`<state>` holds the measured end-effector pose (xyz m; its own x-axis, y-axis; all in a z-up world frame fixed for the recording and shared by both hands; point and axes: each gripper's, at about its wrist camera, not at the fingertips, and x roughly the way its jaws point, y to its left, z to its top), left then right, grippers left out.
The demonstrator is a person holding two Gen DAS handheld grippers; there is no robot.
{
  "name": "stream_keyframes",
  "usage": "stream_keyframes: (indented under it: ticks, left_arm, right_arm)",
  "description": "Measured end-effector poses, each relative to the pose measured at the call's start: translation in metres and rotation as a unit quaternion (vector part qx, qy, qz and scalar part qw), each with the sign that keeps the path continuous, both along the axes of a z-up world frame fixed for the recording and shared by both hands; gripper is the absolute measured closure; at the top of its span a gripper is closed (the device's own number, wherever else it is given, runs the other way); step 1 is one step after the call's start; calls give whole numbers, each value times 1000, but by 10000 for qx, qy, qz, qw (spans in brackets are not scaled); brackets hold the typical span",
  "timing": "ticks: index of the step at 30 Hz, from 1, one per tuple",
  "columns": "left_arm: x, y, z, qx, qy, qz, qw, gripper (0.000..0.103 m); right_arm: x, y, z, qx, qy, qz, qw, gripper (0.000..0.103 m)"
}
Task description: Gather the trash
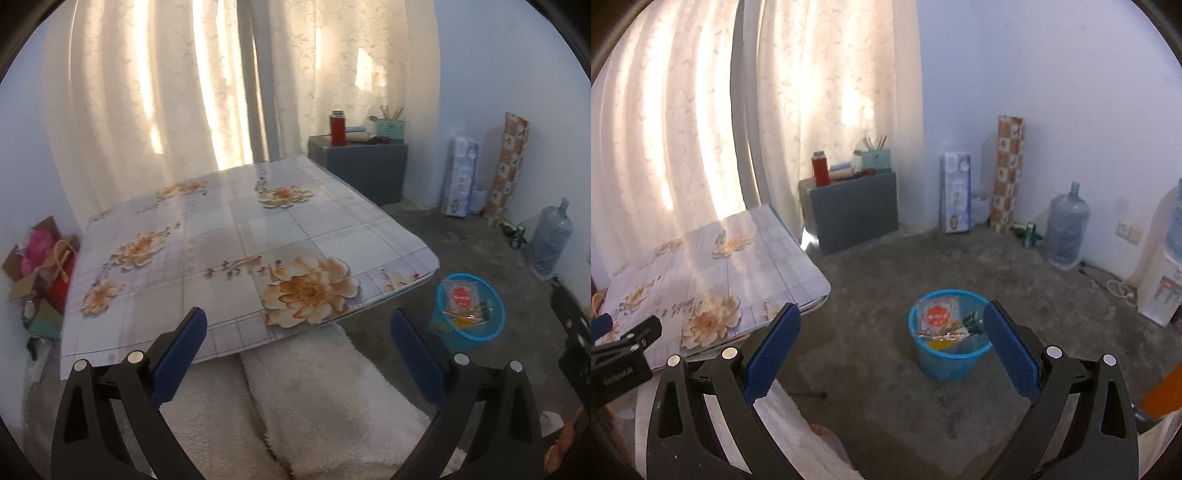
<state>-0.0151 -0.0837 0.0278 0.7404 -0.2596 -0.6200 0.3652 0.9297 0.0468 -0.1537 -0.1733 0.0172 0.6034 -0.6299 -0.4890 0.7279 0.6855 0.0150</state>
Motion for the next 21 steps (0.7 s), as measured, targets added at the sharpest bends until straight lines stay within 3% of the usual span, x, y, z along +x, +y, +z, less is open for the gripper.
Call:
stream_keyframes:
  ticks: [7, 13, 21]
  left_arm:
    - [-10, -4, -10, 133, 127, 95, 9998, 6]
    - [-13, -1, -18, 222, 335, 290, 9988, 6]
    - [-11, 6, -20, 226, 414, 583, 9972, 6]
  right_arm:
    - [3, -1, -10, 6, 409, -278, 9988, 8]
    - [3, -2, -21, 305, 632, -405, 9967, 8]
    - [2, 2, -25, 339, 702, -387, 9962, 8]
